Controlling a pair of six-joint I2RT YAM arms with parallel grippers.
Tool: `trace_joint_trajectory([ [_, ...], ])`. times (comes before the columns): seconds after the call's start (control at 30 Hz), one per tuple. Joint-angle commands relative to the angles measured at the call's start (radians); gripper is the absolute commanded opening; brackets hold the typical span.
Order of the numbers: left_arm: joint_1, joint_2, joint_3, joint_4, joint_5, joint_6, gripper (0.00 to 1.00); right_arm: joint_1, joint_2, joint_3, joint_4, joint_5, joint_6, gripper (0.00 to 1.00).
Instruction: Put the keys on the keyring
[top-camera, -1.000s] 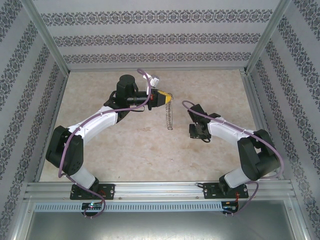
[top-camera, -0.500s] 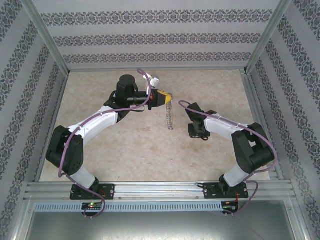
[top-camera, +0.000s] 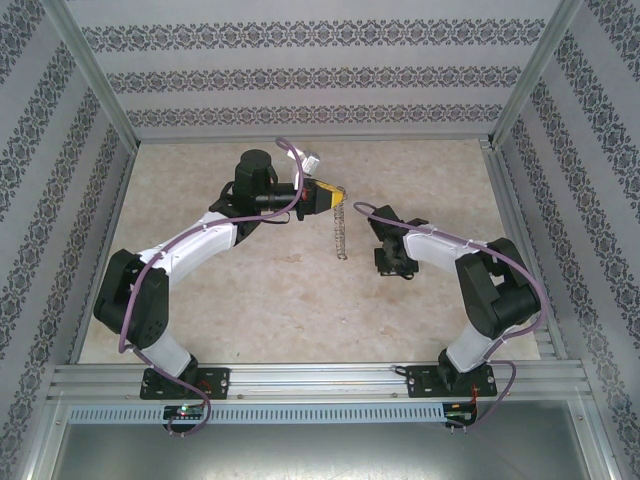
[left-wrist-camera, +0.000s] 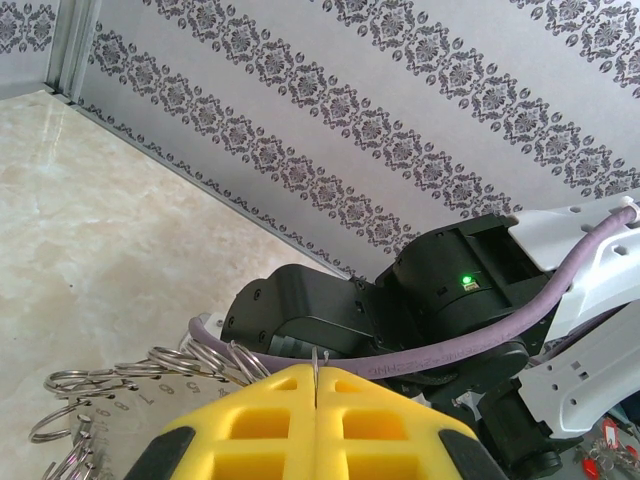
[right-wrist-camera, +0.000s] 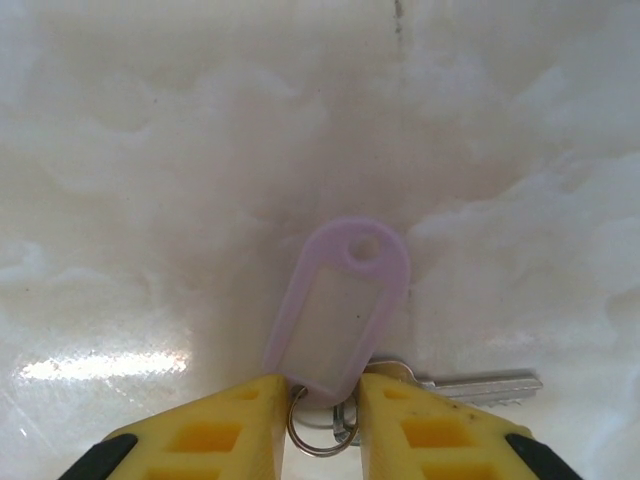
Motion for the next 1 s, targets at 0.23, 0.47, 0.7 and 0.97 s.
trace_joint_trajectory([
  [0.23,-0.009,0.001,0.03,0.073,0.024,-0.006,0.0,0.008,-0.011,0.024,-0.05,-0.007,-0.017,0.45],
  [0.47,-0.009,-0.006,0.024,0.074,0.023,-0.008,0.0,0.0,0.018,0.034,-0.032,-0.096,0.005,0.48],
  [0.7,-0.009,-0.025,0.013,0.074,0.018,-0.006,0.0,0.004,0.013,0.014,0.022,-0.294,0.114,0.45],
  [0.97,-0.009,-0.062,-0.014,0.062,0.003,0.009,0.0,0.039,-0.107,-0.106,0.251,-0.467,0.292,0.45],
])
